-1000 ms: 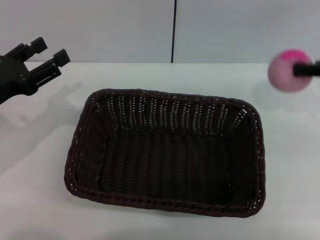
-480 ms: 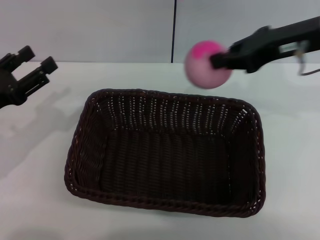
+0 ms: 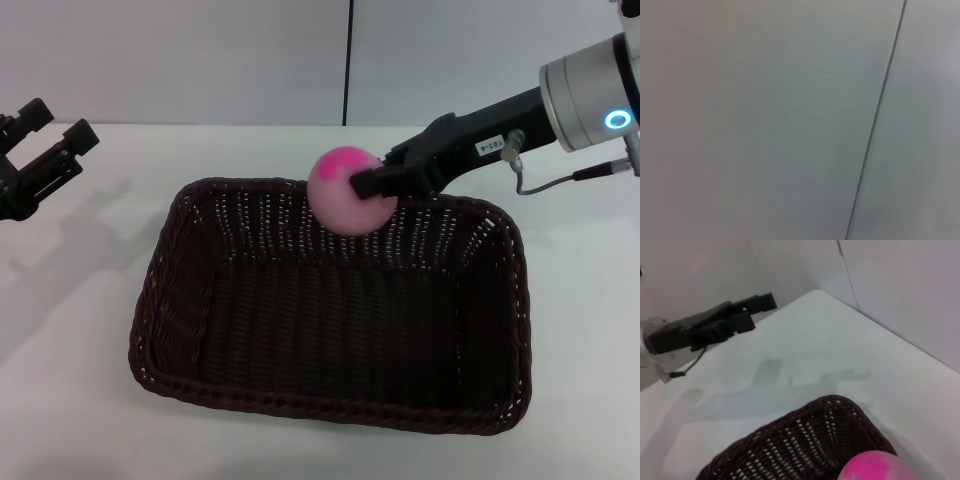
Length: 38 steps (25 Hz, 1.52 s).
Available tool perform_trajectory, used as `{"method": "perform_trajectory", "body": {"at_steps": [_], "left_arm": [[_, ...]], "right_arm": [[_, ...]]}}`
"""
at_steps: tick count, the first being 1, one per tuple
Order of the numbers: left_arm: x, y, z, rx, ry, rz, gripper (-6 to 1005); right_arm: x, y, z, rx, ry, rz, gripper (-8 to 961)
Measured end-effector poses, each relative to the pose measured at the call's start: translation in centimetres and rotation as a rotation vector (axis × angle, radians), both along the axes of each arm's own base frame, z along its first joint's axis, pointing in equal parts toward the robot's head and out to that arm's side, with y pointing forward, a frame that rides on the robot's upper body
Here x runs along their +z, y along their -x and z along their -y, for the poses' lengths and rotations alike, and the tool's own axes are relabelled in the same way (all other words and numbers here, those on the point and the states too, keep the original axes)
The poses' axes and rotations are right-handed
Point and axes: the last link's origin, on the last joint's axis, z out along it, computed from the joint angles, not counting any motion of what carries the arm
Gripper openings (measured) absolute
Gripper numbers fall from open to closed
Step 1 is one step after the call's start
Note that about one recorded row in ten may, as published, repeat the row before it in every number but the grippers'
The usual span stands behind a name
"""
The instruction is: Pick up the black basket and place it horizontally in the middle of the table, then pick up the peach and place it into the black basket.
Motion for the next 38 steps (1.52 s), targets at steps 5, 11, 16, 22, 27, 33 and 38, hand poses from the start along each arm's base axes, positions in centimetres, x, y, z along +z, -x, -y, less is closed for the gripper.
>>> {"method": "perform_trajectory", "body": {"at_steps": [5,11,16,22,27,33,38], "left_arm": [[0.0,0.0,0.0,-0.001,0.001,0.002,767],[-0.2,-0.1,0.0,-0.005,0.007,0.006,768],[-0.3,0.2,0.2,0.004,-0.003,-0.001,768],[0.3,2.4,1.3,0.062,-0.106,-0.018,768],[1.0,4.5,3.2,0.120,-0.249,-0.017,768],[1.1,5.6,5.2,0.148,-0.377,-0.052,768],[0.7,6.6,6.7,0.204,-0.466,-0.090,768]], "right_arm": [[-0.2,0.2,0.7,0.019,0.040,-0.040,122],[-0.3,0.0,1.3,0.032,0.074,-0.040,304],[0.4,-0.8,1.4,0.030,0.042,-0.080,587],[4.2,-4.9,1.9,0.025,-0.209,-0.300,587],[6.2,-10.4,4.0,0.025,-0.534,-0.512,587],[5.1,-16.2,8.3,0.023,-0.900,-0.656,587],[3.5,-18.1,12.1,0.037,-1.173,-0.683,587]]}}
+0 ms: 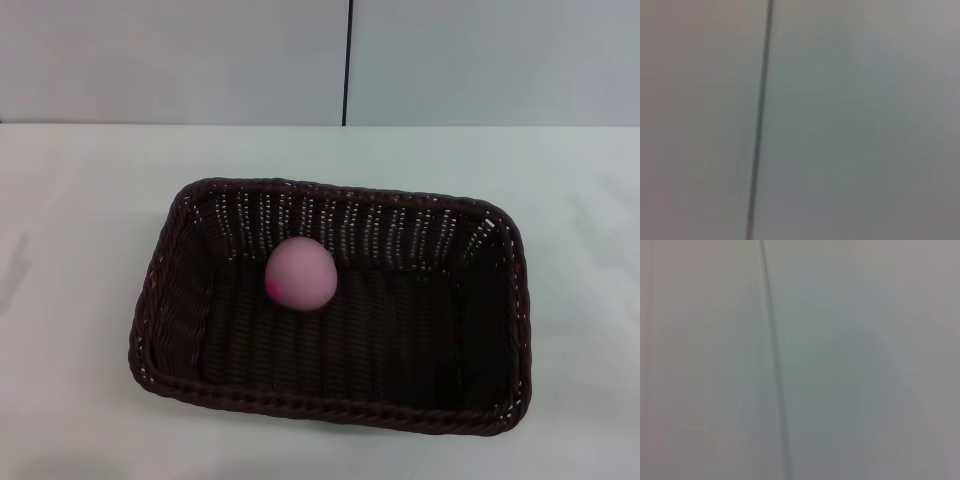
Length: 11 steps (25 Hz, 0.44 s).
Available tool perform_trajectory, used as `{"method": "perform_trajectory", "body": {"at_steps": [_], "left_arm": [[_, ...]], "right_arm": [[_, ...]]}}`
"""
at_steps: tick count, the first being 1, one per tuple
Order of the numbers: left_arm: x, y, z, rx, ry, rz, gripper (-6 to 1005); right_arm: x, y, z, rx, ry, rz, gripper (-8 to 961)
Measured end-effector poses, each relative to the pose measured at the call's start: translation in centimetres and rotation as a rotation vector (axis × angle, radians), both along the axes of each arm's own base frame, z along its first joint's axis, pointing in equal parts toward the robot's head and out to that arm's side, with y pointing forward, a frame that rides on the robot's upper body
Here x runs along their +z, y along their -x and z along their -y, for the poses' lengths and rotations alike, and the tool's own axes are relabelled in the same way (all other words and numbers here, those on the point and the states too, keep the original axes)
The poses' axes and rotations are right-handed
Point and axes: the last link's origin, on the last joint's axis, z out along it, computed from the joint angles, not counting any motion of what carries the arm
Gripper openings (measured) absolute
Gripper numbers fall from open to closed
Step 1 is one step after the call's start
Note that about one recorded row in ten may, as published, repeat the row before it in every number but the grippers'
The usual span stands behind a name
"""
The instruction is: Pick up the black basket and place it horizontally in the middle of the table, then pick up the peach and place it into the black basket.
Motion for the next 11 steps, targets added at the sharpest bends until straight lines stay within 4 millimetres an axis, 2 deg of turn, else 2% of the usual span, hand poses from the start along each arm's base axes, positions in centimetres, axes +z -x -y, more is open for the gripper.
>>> {"method": "perform_trajectory", "body": {"at_steps": [1,6,11], "left_arm": [[0.0,0.2,0.3,0.014,-0.021,-0.001,768],[-0.3,1.0,1.3,0.094,-0.113,0.023,768],[-0.5,1.0,1.2,0.097,-0.116,0.019,768]], "right_arm": [[-0.4,-0.7,1.3,-0.077,-0.117,-0.017,587],[-0.4,-2.2,3.0,-0.251,-0.276,-0.032,587],[0.3,-3.2,3.5,-0.328,-0.343,-0.054,587]]}}
